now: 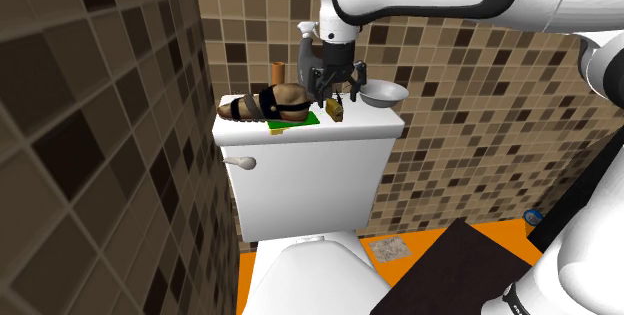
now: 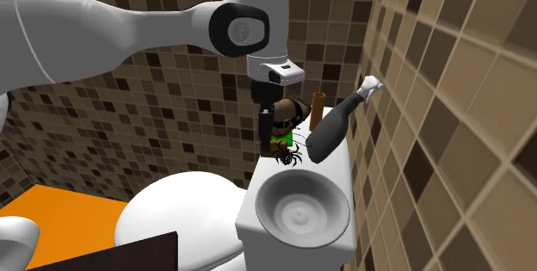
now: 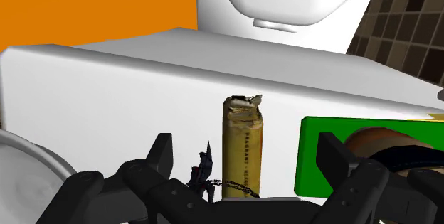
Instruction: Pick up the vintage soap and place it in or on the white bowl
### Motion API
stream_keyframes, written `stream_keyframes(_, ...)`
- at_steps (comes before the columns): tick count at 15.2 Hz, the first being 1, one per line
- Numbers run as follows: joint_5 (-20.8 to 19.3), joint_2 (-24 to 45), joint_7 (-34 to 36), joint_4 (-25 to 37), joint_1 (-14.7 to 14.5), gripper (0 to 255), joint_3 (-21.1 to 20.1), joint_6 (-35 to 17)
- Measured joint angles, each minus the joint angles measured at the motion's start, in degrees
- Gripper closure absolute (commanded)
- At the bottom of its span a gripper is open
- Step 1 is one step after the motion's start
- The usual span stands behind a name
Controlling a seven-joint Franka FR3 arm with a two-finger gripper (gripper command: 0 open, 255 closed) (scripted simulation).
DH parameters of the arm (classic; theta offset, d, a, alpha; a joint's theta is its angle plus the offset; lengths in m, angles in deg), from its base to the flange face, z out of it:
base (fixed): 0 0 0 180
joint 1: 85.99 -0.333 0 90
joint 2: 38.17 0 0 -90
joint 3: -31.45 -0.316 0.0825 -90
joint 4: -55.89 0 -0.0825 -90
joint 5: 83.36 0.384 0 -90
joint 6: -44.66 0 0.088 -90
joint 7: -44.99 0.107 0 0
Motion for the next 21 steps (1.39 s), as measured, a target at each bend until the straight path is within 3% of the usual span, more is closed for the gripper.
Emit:
stream_keyframes(8, 0.21, -0.75, -0.02, -2.84, 0.19, 0, 0.09, -2.14)
stream_keyframes(9, 0.21, -0.75, -0.02, -2.84, 0.19, 255, 0.09, -2.14)
stream_keyframes(21, 0.16, -0.55, -0.06, -1.67, 0.14, 255, 0.06, -1.16)
